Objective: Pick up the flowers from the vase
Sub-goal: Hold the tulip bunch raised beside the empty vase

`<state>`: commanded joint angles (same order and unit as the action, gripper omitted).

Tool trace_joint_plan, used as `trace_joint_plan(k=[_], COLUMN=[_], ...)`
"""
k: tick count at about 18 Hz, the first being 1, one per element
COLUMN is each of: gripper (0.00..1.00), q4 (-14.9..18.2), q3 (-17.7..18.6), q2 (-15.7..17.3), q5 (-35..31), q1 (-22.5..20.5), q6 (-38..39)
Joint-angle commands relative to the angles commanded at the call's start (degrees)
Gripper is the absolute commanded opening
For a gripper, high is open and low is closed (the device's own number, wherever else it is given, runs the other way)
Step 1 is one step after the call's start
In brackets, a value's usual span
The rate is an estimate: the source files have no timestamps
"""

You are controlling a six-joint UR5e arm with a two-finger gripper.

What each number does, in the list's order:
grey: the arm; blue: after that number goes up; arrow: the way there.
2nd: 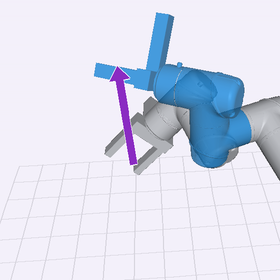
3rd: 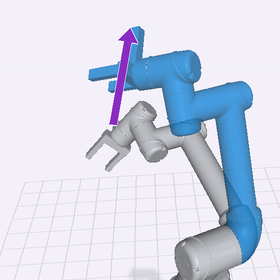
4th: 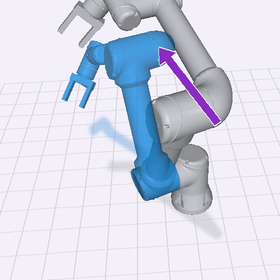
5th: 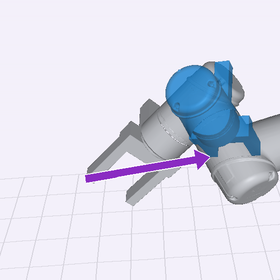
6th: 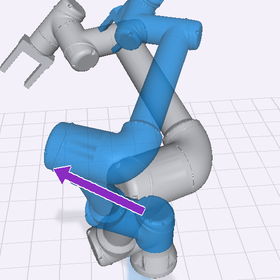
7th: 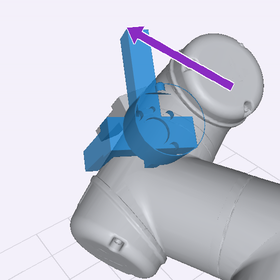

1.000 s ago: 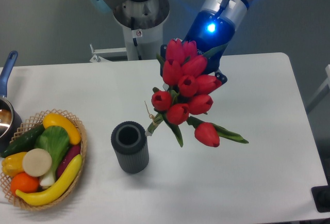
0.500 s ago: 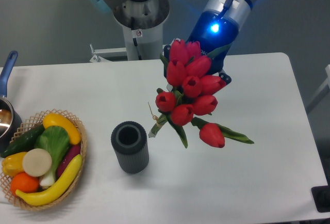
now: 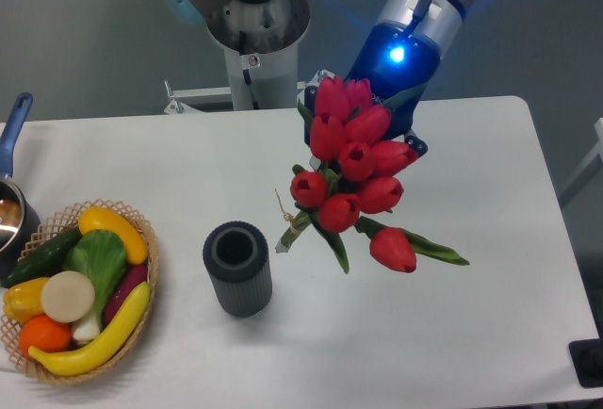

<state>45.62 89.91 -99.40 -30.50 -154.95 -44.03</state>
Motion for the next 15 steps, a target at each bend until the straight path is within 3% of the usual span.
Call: trace_joint_plan(k=[15], gripper=[0.34], q4=[-0.09], q3=[0.70], q2=[0.00], q5=[0.00], q1=[-0.53], q6=[-1.05])
